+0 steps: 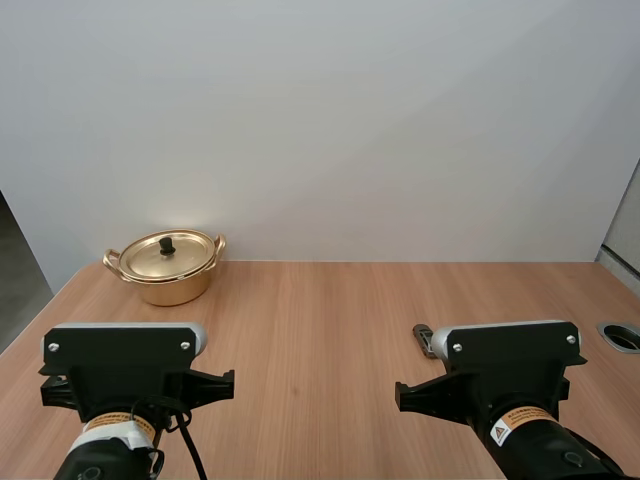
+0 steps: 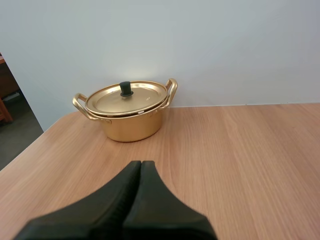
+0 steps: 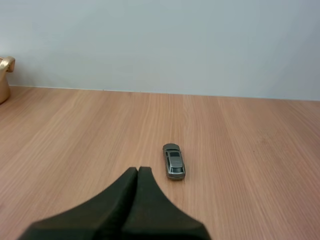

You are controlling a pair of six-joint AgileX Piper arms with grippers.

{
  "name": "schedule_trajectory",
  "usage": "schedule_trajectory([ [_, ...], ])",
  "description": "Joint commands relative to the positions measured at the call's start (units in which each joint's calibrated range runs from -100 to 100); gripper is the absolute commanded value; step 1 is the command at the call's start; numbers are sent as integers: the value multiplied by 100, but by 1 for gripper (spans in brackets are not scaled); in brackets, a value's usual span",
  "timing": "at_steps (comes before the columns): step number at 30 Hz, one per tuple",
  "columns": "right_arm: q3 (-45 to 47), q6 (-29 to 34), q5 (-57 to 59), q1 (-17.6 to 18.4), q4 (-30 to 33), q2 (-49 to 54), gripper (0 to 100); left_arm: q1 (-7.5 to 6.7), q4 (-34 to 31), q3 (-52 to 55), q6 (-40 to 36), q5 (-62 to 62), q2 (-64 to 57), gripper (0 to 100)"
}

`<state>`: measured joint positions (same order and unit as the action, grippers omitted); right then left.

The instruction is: Open the pot, put the car inside, and close it

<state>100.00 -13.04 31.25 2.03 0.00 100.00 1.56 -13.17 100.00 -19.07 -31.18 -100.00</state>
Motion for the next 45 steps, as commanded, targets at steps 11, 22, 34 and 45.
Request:
schedule_trajectory([
  [11,0,0,-6,5,0,0,0,-3,1,0,-4,-8,0,0],
  [22,0,0,-6,5,0,0,0,-3,1,0,-4,-8,0,0],
  [34,0,0,-6,5,-44,0,0,-3,1,0,-4,-8,0,0],
  [45,0,0,-6,5,-56,0,0,-3,1,0,-4,-8,0,0],
])
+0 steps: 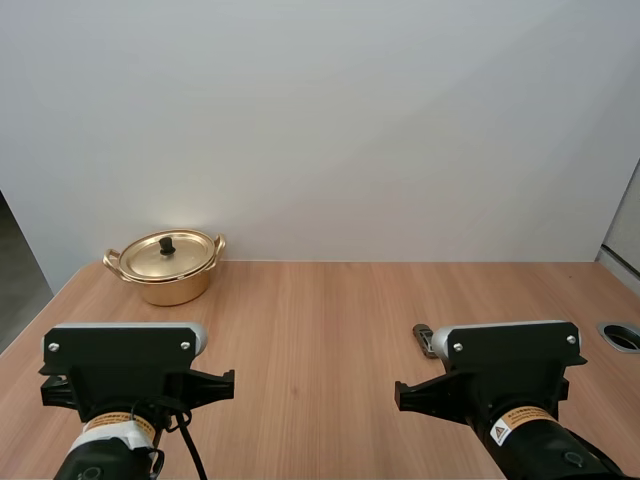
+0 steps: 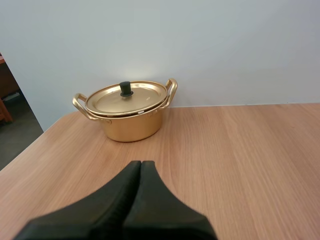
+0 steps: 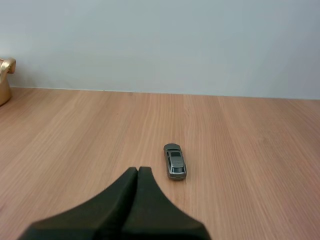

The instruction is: Open the pot, put the car inside, and close it

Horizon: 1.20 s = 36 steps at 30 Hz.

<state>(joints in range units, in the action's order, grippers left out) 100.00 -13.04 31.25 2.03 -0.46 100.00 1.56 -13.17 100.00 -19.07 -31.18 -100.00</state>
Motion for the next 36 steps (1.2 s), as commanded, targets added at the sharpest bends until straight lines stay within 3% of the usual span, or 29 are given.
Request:
schedule_trajectory([
  [1,0,0,-6,5,-10,0,0,-3,1,0,-4,-8,0,0],
  [3,0,0,-6,5,0,0,0,-3,1,0,-4,-8,0,0],
  [6,0,0,-43,5,505,0,0,-3,1,0,-4,-8,0,0],
  [13,0,-41,-1593,5,2897,0,0,-3,-540,-478,170,1336,0,0],
  [16,0,-41,-1761,5,3374,0,0,-3,-843,-1014,265,1561,0,0],
  [18,-331,-41,-1398,5,3378,0,0,-3,-1337,-1805,310,1000,0,0],
  [23,-1505,0,-186,5,3366,0,0,-3,-1266,-2870,58,-886,0,0],
  [29,-2414,198,51,5,2884,0,0,-3,-1673,-3125,69,51,62,0],
  [33,-2543,-325,377,5,2894,0,0,-3,-1673,-3433,50,-218,779,0],
  [36,-2543,-413,1179,5,2894,0,0,77,-1751,-3643,84,-199,1402,0],
])
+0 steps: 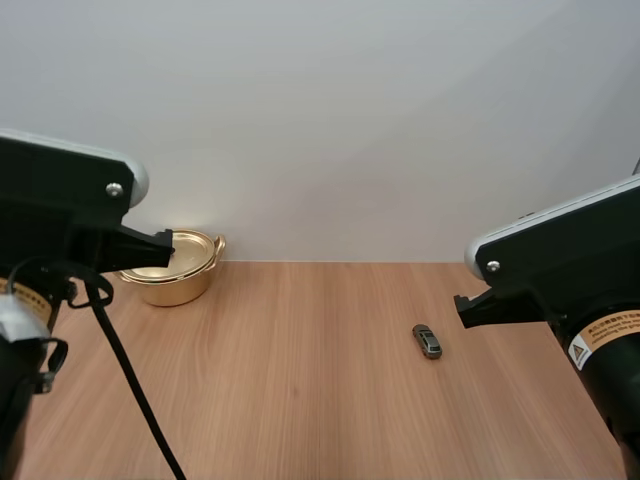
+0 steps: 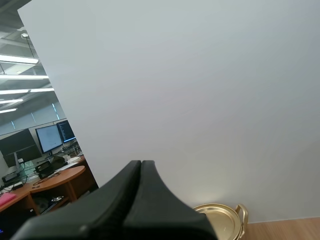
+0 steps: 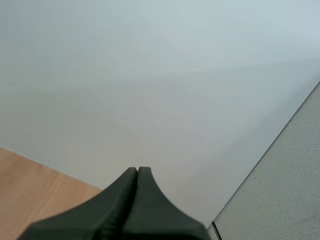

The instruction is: Open the pot, put the car inside, and close it

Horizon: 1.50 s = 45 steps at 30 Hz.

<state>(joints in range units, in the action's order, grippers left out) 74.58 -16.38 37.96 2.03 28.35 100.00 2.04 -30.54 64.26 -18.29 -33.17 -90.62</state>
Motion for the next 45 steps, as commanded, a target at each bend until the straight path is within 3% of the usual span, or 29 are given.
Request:
schedule_trajectory([
  [1,-1,-79,757,15,13,0,0,82,-14,-158,6,20,720,0],
  [6,-1,-79,1576,50,39,0,0,331,375,-650,6,362,1985,0],
  [13,-1,-79,2552,50,52,0,0,356,376,-1625,-25,645,4041,0],
  [18,14,-79,3047,43,-51,0,0,356,-755,-2139,-41,1078,5170,0],
  [23,14,-79,3235,43,-291,0,0,448,-871,-2460,-148,793,5900,0],
  [25,14,-79,3326,43,-370,0,0,458,-794,-2586,-127,331,6142,11],
  [27,14,-92,3342,43,-436,0,0,458,-785,-2674,-127,-87,6399,31],
  [31,14,-303,3424,43,-805,0,0,458,-663,-2863,-137,-740,6832,97],
  [38,14,-620,3755,5,-1285,0,0,466,266,-3654,170,-1498,7440,100],
  [45,14,-620,3788,-20,-1285,0,0,531,2056,-4750,1416,-2424,8059,100],
])
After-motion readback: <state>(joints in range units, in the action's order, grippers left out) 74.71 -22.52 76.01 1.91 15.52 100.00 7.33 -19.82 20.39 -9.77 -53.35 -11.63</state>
